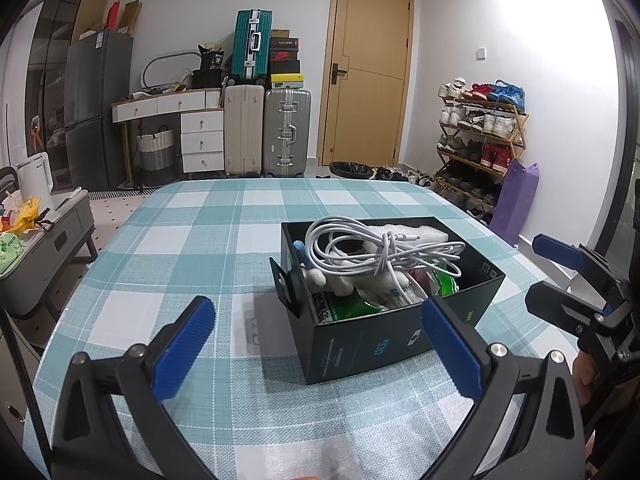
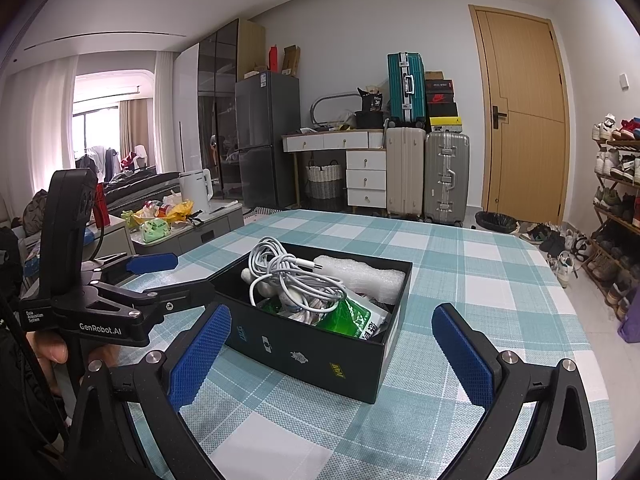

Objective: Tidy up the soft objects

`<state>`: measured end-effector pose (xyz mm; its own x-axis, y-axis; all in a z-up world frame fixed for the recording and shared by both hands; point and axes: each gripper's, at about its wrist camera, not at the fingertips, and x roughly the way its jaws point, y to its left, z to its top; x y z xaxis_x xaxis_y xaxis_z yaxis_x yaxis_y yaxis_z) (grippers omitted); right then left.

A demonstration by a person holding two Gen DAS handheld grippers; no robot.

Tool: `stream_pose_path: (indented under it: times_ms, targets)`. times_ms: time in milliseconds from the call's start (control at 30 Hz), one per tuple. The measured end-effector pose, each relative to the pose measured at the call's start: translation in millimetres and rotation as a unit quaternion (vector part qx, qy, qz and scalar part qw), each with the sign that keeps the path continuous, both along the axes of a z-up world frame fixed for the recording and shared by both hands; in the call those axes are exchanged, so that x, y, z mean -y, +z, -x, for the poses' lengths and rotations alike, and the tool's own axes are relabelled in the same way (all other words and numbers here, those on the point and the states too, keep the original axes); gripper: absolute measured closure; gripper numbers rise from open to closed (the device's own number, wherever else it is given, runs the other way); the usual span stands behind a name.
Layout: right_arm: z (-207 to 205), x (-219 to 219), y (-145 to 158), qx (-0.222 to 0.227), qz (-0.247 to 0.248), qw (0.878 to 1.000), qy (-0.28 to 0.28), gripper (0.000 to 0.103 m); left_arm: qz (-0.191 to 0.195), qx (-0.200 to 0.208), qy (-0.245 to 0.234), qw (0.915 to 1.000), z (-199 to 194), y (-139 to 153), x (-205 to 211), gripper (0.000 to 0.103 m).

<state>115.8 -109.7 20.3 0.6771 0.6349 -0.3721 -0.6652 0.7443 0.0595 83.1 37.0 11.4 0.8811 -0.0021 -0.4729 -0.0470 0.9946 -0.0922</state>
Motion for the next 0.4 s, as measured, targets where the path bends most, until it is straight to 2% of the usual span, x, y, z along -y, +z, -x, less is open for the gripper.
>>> stream_pose_path:
  times_ms: [400]
  targets:
    - [0.0,0.2,-0.1,0.000,0.000,1.000,0.000,0.001,-0.003,0.007,0.004,1.0000,2.6,1.8,1.6,0.000]
